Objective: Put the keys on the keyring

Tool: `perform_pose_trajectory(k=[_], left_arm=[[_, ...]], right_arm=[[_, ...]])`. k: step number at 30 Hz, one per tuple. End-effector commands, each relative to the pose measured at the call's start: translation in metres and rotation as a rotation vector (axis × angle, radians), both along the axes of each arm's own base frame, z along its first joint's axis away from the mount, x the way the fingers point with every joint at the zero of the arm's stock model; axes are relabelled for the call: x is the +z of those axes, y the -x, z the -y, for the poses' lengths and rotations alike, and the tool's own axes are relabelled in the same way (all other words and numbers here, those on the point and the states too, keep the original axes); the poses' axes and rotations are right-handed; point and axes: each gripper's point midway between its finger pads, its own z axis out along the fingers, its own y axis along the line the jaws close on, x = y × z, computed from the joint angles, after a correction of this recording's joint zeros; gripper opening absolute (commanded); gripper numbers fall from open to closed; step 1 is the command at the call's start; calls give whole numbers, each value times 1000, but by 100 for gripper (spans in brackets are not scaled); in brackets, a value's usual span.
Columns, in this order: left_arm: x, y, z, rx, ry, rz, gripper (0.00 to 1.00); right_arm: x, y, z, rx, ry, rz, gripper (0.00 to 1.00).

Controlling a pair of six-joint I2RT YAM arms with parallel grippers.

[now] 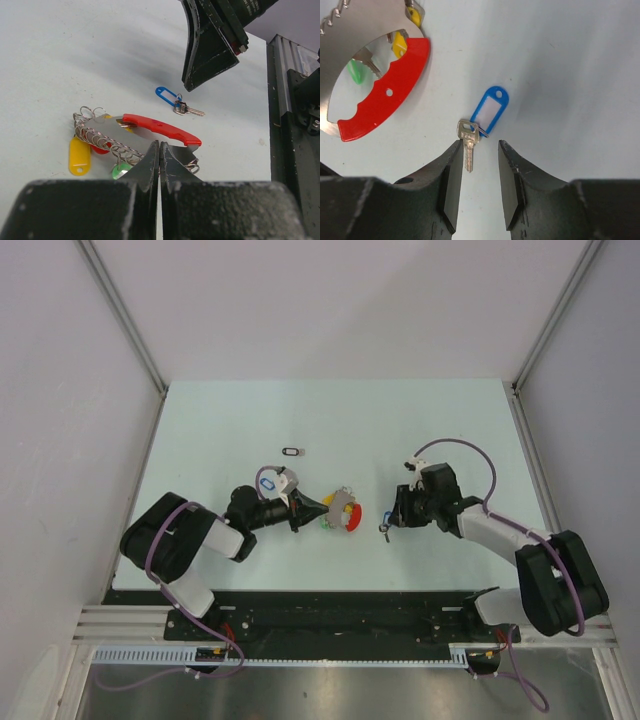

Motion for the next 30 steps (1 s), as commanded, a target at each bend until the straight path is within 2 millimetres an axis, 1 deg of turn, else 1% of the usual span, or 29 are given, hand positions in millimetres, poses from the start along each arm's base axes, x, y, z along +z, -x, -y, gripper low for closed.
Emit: perform_pose_trajectory(k=[1,2,3,4,5,6,9,10,12,14,16,18,19,23,24,27,28,30], left_arm=[[15,1,1,-20,35,58,0],[14,2,1,-24,32,57,0],[15,1,1,-22,29,60,0],[14,0,1,-23,25,56,0],[13,1,2,-26,23,56,0],[13,-1,2,-25,21,59,1],[13,0,2,-31,14,58,0],[13,0,2,-31,13,58,0],[10,1,2,-30,1,49,0],[9,0,0,-23,-6,44,0],[8,-1,1,-18,-7,45,1],[7,-3,-1,-6,-16,46,1],[6,-3,-1,-5,-19,44,0],[10,-3,-2,3,-18,58,0],[8,-4,-2,5,-29,51,0],[9,-6,-3,13,-44,58,0],[6,-6,-4,15,-54,47,0],[8,-8,-5,22,-59,55,0]], right_arm=[[22,-9,-18,134,-71,7,38],[31,-17,-16,159,-36,39,39],[33,-20,-13,172,-2,44,39],[32,-16,-8,183,28,17,39],[34,-20,-5,191,45,28,39],[39,-24,-7,205,34,32,39],[36,-25,-4,232,55,18,38],[28,-21,-3,266,68,-13,38],[25,-17,-6,319,76,-29,38],[25,-14,-4,368,116,-70,38],[23,-16,1,434,199,-70,38],[23,-15,2,496,232,-73,38],[26,-19,-1,534,250,-51,37],[12,-19,-1,611,288,-72,36],[4,-17,0,627,304,-91,36],[-6,-13,0,683,339,-129,36],[-8,-12,-1,691,340,-140,36],[-11,-13,-2,704,353,-149,36]])
